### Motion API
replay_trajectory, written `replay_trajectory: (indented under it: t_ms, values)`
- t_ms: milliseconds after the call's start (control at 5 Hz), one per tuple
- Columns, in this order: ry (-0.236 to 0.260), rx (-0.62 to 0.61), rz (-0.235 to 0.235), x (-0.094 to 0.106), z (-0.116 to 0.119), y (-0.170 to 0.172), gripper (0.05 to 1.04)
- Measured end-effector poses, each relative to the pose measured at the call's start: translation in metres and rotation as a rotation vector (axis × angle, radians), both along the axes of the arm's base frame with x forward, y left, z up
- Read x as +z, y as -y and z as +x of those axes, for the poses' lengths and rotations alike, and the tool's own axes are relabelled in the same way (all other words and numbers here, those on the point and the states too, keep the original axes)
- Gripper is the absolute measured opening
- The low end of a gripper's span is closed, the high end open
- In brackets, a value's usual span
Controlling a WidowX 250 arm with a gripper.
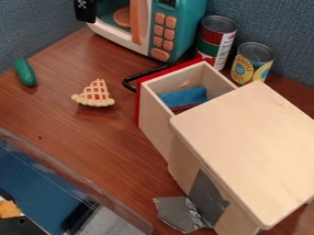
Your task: Close the drawer
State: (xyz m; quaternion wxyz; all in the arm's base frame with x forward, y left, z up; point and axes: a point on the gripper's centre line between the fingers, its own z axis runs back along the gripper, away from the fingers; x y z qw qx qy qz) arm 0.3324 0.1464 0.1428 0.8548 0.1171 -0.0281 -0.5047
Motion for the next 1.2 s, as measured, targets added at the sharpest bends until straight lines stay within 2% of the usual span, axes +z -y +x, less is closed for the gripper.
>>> replay_trajectory:
  t_ms: [200, 400, 600, 800, 1000, 1200]
  values:
    - [-0.025, -0.012, -0.020, -0.012, 0.001, 0.000, 0.999]
    - [0.084, -0.147, -0.015, -0.007, 0.026, -0.040, 0.999]
    - [0.164, -0.296, 0.002, 0.004, 0.037, -0.057, 0.999]
    - [0.181, -0.430, 0.015, -0.005, 0.046, -0.055, 0.999]
    - [0.111, -0.539, 0.018, -0.025, 0.035, -0.049, 0.999]
    - [0.027, -0.613, 0.046, -0.041, 0.021, -0.031, 0.999]
